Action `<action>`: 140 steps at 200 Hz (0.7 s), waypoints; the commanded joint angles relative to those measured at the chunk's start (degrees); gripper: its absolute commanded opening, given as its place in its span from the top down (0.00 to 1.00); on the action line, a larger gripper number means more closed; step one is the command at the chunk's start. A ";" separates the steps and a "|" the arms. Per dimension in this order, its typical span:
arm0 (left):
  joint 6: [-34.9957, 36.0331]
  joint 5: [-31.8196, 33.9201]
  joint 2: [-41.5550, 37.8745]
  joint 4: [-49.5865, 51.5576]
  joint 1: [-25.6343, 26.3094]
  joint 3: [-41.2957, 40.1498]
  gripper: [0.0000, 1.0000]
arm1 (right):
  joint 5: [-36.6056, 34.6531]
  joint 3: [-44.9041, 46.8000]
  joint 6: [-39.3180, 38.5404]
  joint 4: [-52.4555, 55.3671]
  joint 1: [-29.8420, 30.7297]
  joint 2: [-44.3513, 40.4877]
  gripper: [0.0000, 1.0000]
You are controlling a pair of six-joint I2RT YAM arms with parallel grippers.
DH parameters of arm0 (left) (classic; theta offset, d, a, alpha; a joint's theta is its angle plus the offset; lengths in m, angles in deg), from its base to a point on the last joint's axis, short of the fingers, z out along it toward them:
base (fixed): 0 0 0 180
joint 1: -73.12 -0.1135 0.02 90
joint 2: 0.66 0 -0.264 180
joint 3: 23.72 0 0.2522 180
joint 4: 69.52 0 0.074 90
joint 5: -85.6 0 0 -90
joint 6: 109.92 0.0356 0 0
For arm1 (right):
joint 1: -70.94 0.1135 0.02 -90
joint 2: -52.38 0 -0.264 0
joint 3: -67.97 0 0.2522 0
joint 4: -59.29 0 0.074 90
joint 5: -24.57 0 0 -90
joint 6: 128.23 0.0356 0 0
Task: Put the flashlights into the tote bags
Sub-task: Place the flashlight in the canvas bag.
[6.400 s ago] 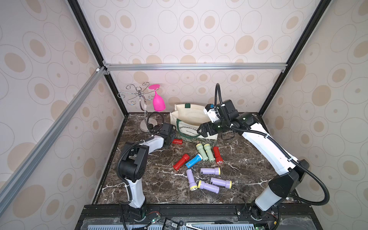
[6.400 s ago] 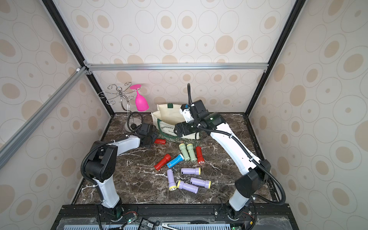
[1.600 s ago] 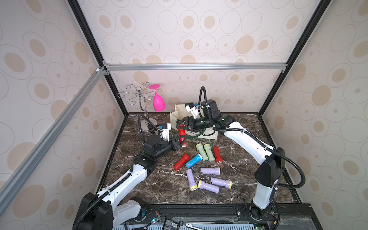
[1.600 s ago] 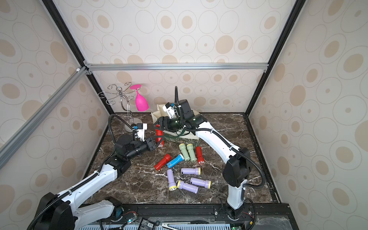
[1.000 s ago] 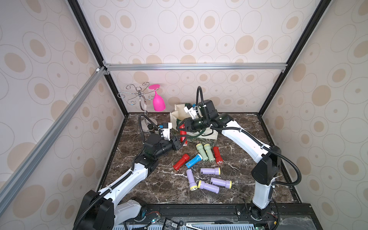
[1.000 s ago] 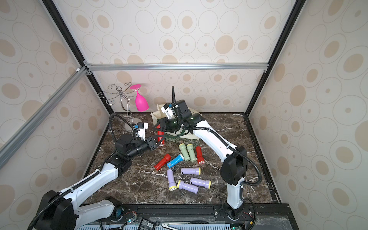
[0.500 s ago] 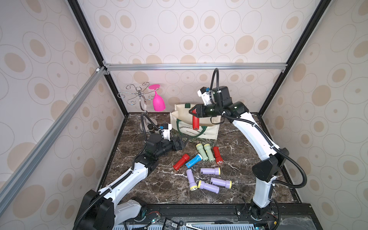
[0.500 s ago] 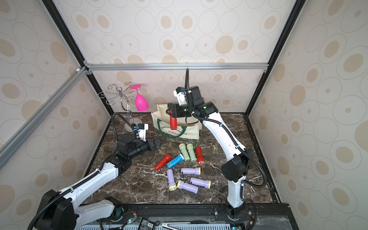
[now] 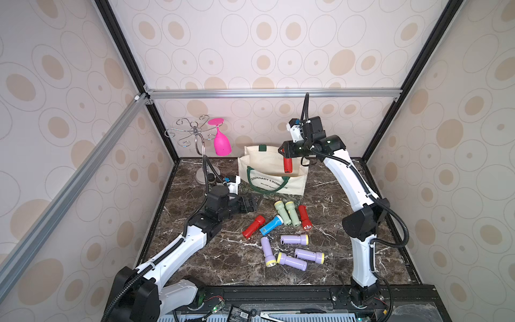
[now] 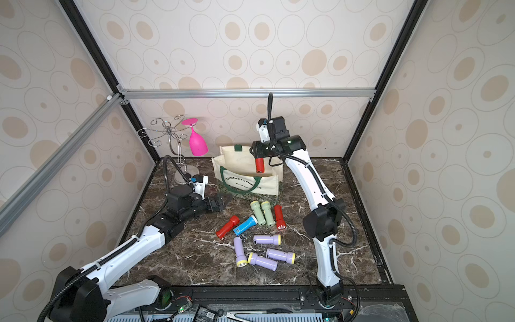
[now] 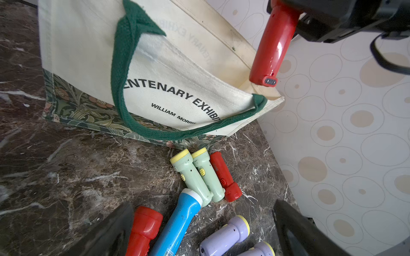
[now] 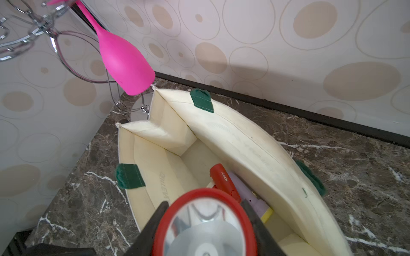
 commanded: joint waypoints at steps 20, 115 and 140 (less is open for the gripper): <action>1.28 1.59 -0.65 2.07 0.19 0.96 0.03 | -4.38 -0.72 -5.04 -2.26 0.49 2.30 0.99; 1.74 2.86 0.66 5.86 0.20 -2.44 0.08 | -8.20 -2.78 -13.17 3.39 3.61 9.62 0.96; 1.28 4.36 1.94 6.86 0.21 -3.72 0.10 | -8.34 -2.19 -13.13 3.79 3.72 10.86 0.95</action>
